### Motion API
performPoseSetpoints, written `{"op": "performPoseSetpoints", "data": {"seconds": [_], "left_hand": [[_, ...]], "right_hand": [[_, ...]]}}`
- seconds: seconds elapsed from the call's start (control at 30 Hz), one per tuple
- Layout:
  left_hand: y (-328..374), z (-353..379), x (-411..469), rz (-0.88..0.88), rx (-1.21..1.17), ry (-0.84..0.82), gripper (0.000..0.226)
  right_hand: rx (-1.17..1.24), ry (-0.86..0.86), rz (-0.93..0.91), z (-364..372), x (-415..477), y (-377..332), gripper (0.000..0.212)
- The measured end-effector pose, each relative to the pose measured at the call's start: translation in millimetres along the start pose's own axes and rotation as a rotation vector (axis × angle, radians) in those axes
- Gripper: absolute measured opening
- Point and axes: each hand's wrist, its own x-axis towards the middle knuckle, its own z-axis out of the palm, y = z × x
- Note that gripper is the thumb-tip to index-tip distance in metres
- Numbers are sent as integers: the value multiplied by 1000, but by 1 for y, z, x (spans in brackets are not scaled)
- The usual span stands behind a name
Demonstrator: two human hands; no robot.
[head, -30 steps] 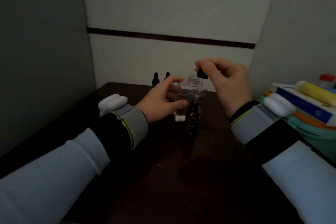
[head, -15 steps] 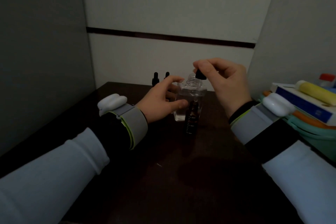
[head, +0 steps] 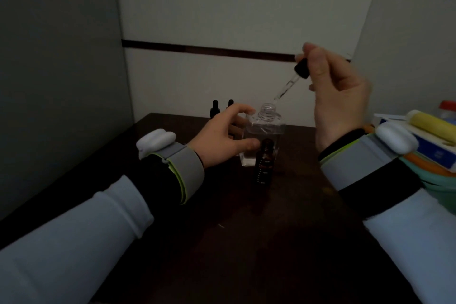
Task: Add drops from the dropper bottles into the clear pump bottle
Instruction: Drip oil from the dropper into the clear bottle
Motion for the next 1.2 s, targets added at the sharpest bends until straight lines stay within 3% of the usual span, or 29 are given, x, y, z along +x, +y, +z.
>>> {"op": "performPoseSetpoints", "data": {"seconds": [0.1,0.4,1.2], "left_hand": [[1,-2,-1,-1,4,-10,49],[2,-1,0,5,-14,-10,49],[0,-1,1,19,-30,-4,49]], "right_hand": [[-1,8,-1,4,1,3,14],[-246,-281,140,3,-13,25,9],[-177,-317,202,2,-14,25,9]]}}
